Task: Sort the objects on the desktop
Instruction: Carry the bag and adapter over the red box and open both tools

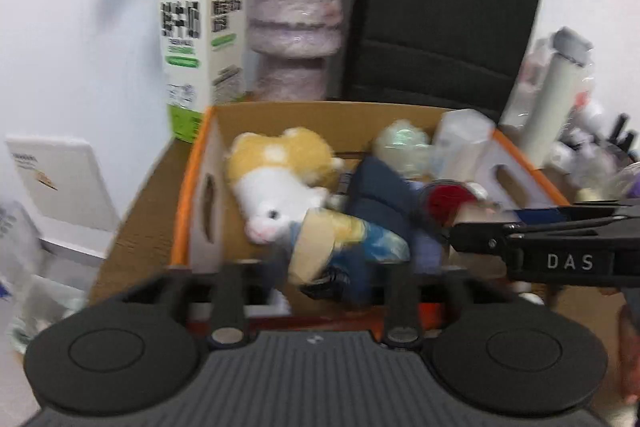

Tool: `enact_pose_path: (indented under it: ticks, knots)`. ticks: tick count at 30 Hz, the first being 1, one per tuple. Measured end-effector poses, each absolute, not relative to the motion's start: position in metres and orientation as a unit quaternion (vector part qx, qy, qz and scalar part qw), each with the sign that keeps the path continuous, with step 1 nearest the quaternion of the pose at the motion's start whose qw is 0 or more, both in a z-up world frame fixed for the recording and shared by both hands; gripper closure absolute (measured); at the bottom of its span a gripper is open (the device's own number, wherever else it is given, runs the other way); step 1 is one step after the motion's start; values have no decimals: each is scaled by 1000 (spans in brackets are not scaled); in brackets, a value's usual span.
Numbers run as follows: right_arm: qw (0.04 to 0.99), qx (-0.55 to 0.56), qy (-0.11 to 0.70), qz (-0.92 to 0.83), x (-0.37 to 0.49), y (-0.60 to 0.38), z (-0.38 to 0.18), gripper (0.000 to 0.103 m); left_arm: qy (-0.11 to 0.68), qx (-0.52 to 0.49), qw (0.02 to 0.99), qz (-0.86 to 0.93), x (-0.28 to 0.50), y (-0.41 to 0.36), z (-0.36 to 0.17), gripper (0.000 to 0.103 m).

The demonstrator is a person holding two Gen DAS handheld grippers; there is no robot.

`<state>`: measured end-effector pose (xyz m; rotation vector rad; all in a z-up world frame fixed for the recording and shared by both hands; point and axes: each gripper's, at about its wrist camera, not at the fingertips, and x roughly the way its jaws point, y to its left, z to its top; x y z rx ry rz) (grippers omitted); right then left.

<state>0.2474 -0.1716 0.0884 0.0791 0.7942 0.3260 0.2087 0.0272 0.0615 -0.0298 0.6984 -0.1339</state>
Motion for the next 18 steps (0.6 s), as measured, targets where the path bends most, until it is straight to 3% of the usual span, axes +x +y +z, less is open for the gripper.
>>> enact_pose_path:
  ticks: [2,4,9,18]
  knots:
    - [914,49,373,153,247,-174,94,40,319,-16,945,-75,203,32,67,31]
    - [919,53,361,153,247,-176,100,22,311,-37,946,-79,201,40,76,17]
    - [922,40,363,124,247,-184,109,20,303,-48,951,-47,200,50,93,1]
    - [943,50,316,86,192,-216,105,16,304,-31,952,-31,153,59,81,0]
